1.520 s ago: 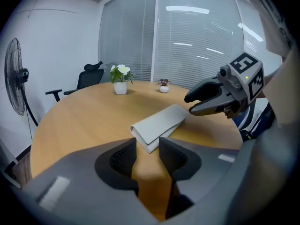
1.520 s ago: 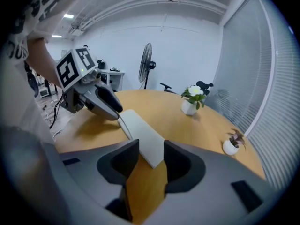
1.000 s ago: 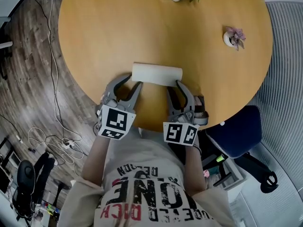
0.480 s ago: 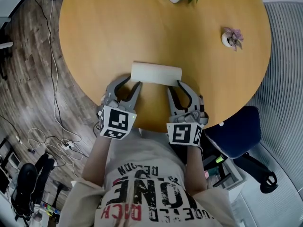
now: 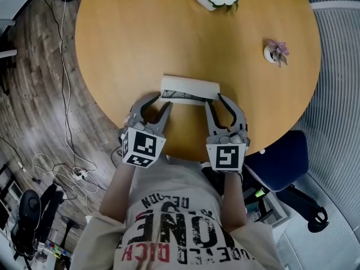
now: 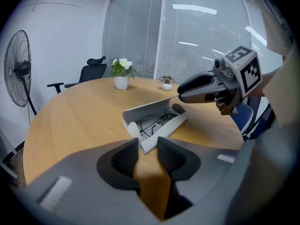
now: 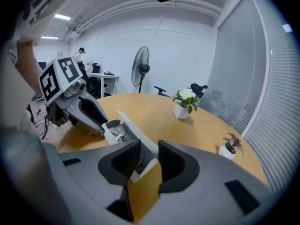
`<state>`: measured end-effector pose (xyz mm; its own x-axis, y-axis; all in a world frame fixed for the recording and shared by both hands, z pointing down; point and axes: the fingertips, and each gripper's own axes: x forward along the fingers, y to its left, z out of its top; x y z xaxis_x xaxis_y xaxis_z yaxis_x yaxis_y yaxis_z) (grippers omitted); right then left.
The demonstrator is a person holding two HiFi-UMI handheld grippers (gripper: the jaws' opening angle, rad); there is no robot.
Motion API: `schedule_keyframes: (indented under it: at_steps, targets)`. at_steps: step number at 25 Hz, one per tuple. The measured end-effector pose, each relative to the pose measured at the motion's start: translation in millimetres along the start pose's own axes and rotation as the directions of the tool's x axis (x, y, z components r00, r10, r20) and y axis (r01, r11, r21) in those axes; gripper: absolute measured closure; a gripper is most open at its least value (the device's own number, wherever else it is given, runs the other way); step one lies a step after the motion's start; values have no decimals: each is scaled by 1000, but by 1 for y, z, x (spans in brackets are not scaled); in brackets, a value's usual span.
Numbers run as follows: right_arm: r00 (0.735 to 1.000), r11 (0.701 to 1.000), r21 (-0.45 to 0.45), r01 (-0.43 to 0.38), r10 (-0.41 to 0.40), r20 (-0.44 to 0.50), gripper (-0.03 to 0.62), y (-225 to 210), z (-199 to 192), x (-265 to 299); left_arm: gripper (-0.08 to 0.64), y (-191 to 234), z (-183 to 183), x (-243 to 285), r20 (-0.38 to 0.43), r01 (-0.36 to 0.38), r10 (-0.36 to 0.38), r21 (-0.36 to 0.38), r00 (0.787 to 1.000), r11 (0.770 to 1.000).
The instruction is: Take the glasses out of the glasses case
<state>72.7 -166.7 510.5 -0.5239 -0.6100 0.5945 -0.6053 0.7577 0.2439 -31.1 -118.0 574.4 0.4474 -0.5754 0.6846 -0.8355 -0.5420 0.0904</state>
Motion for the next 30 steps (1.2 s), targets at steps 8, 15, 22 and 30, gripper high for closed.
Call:
schedule_keyframes:
  at_steps: [8, 15, 22, 30]
  targets:
    - [998, 996, 77, 50, -53, 31, 466, -24, 9, 18, 420, 0, 0, 0, -8, 19, -19, -15, 1000, 1000]
    - [996, 991, 106, 79, -81, 21, 468, -38, 11, 34, 420, 0, 0, 0, -12, 32, -33, -22, 999, 999]
    - [994, 986, 122, 112, -111, -15, 466, -49, 10, 54, 420, 1, -1, 1, -21, 47, -48, -35, 999, 998]
    - [994, 980, 164, 109, -108, -13, 466, -48, 13, 50, 422, 1, -1, 0, -19, 60, -61, -46, 998, 997]
